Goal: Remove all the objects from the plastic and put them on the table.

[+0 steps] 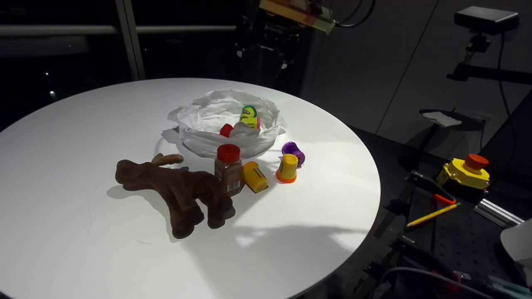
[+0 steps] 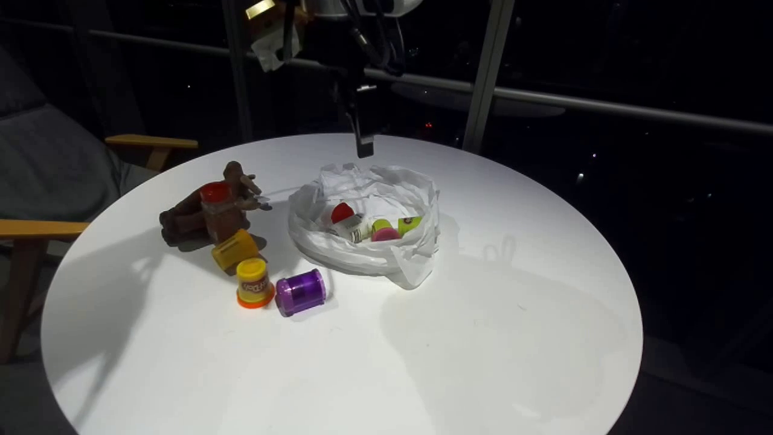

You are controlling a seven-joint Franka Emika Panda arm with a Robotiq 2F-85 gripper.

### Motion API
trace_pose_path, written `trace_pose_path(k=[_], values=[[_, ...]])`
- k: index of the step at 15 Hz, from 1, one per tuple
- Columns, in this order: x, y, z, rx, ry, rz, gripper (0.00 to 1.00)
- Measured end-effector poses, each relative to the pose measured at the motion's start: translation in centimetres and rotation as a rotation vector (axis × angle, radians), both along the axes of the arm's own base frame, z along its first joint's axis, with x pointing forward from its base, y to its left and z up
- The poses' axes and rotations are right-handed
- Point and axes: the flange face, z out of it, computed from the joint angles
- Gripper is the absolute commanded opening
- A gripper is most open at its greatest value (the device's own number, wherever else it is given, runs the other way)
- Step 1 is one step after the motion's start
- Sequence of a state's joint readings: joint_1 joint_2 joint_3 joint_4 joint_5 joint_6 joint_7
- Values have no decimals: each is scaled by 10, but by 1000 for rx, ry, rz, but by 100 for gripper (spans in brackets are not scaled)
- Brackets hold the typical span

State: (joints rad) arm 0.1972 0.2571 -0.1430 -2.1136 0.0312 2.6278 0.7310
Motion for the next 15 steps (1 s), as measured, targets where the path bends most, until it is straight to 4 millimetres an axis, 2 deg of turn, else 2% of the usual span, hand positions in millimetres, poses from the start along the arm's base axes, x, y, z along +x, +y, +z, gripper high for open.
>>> trace_pose_path(k=[2,4,7,11,15], values=[[20,8,4,14,49,-7,100],[40,6,-7,27,105,-34,100],[69,-10,-43,53,179,-95,100],[97,-35,-95,98,229,-184,100],[117,-49,-129,106,232,-242,100]])
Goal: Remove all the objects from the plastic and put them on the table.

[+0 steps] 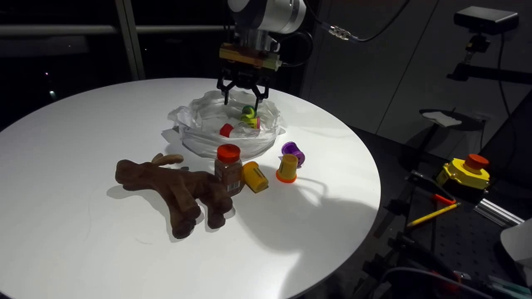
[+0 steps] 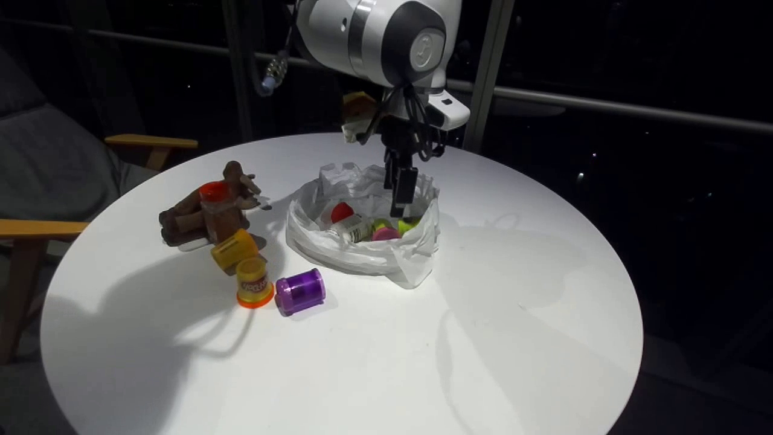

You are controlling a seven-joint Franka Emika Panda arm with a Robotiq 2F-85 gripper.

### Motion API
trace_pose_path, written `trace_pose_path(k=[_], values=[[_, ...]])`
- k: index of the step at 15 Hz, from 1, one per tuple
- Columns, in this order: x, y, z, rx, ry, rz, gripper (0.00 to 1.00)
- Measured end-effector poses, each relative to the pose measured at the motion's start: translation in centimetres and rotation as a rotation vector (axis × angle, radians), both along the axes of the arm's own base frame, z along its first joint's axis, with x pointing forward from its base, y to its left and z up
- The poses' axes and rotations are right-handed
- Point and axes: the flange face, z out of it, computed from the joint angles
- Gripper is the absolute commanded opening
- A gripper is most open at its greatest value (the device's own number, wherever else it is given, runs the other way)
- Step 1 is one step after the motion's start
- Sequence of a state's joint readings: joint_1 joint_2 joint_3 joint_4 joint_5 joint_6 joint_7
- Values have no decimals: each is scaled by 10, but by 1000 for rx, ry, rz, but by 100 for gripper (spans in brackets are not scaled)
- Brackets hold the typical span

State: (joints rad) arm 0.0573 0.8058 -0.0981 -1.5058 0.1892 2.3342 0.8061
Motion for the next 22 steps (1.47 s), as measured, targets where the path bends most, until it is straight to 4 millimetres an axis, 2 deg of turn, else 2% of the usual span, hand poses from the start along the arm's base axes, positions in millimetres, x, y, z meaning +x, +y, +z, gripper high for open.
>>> trace_pose_path(k=[6,7,8,9,10,16,17,22], values=[[17,-8,-21,-16,-8,-59,100],[18,-10,-25,-20,-8,-68,97],[19,-14,-29,-27,-7,-78,81],[20,-17,-32,-33,-6,-88,72],[21,-20,-34,-38,-6,-98,70],[24,-38,-35,-54,-11,-147,19],[24,-40,-35,-55,-13,-151,16],[25,-43,-30,-54,-25,-155,18]])
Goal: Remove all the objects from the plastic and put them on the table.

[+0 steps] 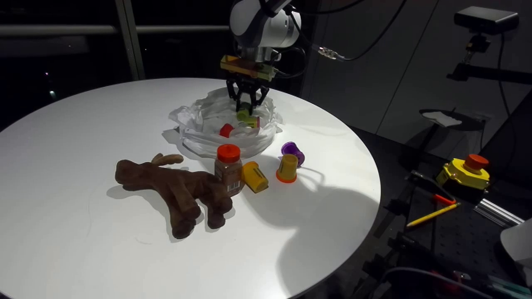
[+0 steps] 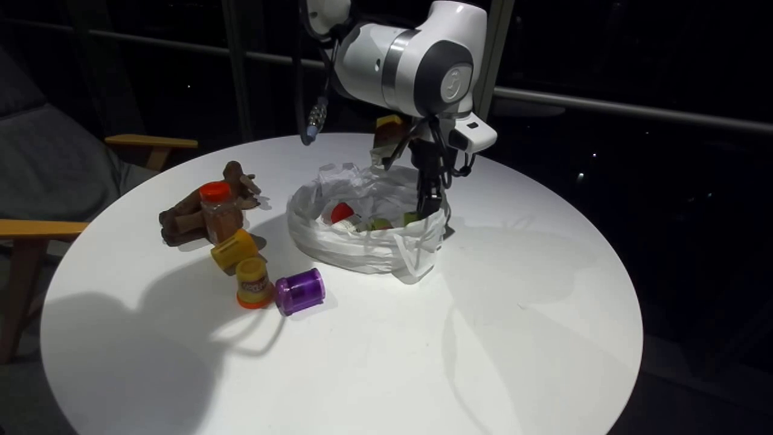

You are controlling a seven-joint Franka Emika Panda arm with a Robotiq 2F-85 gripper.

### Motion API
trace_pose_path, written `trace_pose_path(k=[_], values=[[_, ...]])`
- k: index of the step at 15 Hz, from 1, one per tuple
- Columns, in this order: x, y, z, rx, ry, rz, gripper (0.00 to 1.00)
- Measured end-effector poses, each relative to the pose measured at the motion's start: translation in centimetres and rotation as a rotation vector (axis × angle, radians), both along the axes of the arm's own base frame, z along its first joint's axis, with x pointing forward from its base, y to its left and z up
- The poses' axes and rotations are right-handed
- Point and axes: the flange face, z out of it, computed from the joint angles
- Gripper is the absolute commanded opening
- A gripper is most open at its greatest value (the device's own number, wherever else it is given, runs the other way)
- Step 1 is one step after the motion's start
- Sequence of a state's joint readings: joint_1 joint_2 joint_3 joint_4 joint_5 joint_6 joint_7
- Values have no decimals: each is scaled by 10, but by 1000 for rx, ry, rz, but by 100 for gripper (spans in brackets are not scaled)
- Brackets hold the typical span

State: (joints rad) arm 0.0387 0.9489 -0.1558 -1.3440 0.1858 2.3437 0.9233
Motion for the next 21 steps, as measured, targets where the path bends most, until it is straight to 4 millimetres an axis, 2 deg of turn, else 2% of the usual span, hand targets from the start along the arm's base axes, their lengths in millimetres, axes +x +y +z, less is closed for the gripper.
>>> trace_pose_path(k=[3,6,8,11,13,15,18,21], values=[[-1,8,24,16,-25,45,18],[-12,24,68,4,-102,141,18],[-26,37,90,-1,-128,227,18],[-56,46,107,-13,-148,319,18],[-80,38,106,-55,-147,341,18],[-109,21,93,-117,-120,364,18],[-161,-10,58,-185,-55,382,18],[-202,-19,24,-174,12,396,18]])
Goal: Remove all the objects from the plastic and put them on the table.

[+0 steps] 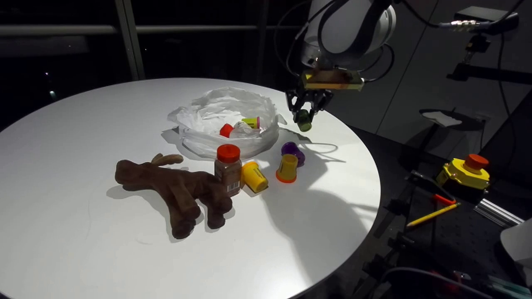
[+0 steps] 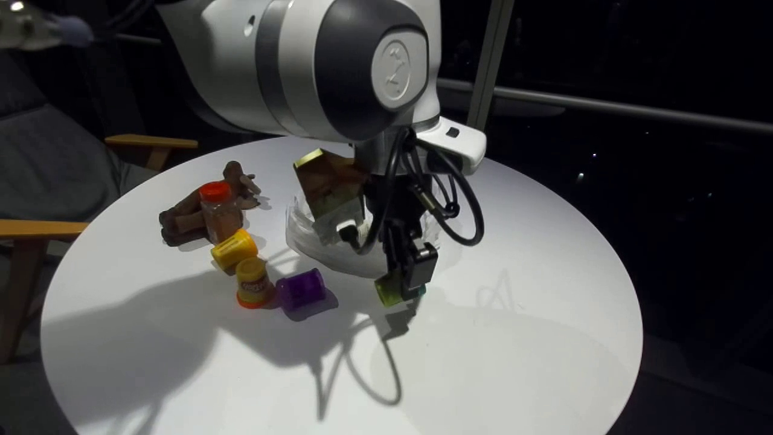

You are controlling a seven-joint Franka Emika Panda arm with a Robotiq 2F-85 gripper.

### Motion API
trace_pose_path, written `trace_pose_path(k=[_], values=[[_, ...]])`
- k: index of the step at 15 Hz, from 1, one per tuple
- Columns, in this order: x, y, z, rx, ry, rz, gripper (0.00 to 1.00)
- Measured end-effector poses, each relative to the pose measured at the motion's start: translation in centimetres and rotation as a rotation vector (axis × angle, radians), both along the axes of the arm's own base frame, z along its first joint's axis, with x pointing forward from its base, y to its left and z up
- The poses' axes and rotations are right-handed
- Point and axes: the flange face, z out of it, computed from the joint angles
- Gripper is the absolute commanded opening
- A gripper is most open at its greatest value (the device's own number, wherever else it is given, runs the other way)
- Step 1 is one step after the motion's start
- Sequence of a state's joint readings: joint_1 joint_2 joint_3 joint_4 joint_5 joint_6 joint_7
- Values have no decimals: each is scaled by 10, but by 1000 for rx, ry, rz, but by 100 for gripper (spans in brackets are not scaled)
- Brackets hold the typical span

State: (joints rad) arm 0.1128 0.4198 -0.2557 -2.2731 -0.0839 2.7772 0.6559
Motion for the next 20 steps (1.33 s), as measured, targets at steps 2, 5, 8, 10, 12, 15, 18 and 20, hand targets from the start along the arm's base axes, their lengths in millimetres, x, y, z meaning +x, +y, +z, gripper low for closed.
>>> trace_pose_path(k=[2,5,8,10,12,15,18,20], values=[[-8,9,-13,30,29,18,18],[-7,30,-24,88,42,43,19],[-5,39,-34,99,53,54,19],[-6,34,-34,93,55,49,19],[-8,23,-35,77,60,40,18],[-12,4,-36,34,77,40,19],[-14,-5,-36,12,95,44,73],[-15,-6,-38,12,107,42,91]])
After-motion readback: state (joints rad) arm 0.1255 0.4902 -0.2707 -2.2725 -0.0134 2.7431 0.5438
